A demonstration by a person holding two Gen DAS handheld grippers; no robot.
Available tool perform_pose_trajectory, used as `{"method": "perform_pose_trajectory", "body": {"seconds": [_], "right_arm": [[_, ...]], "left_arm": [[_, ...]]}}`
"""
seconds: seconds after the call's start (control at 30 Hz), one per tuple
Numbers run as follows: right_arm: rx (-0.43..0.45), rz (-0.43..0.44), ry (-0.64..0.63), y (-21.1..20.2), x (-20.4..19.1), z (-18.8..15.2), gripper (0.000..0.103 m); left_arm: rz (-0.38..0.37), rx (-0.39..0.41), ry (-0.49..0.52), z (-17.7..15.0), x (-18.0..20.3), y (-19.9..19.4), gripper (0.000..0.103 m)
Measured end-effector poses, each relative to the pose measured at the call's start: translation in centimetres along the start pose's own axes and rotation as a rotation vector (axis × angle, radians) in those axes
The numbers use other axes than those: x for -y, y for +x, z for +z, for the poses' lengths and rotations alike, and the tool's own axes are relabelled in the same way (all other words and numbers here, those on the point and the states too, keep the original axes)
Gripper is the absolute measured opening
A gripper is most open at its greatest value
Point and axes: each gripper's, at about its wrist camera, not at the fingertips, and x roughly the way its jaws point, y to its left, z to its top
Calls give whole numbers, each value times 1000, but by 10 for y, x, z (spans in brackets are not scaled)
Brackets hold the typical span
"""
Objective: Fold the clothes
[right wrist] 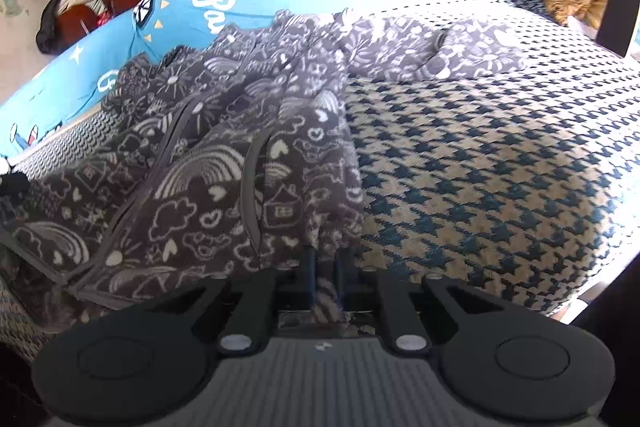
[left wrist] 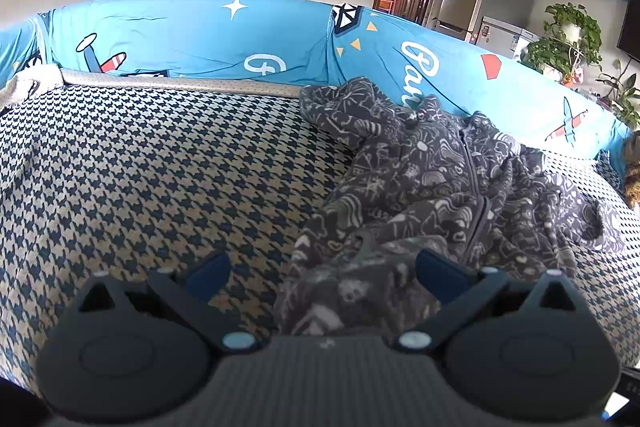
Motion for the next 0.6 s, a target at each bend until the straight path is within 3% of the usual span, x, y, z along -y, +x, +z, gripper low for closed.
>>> {"method": "perform_pose_trajectory", "body": {"seconds": [0.2, 0.27, 0.47, 0.53, 0.6], "right_arm": [[18, -166, 47, -21, 7, -2, 9], [-23, -202, 62, -13, 9, -7, 8], [-58, -245, 11, -10, -1, -9, 9], [-103, -269, 49, -8, 8, -11, 5], [-90, -265, 102, -10, 16, -10, 5]], "left_arm": [[25, -15, 2, -2, -3, 3, 103], [27, -21, 8, -3, -3, 4, 103], [42, -69, 56, -11, 2, 11, 103], [49, -82, 65, -13, 2, 13, 103], [60, -89, 62, -15, -1, 14, 103]]}}
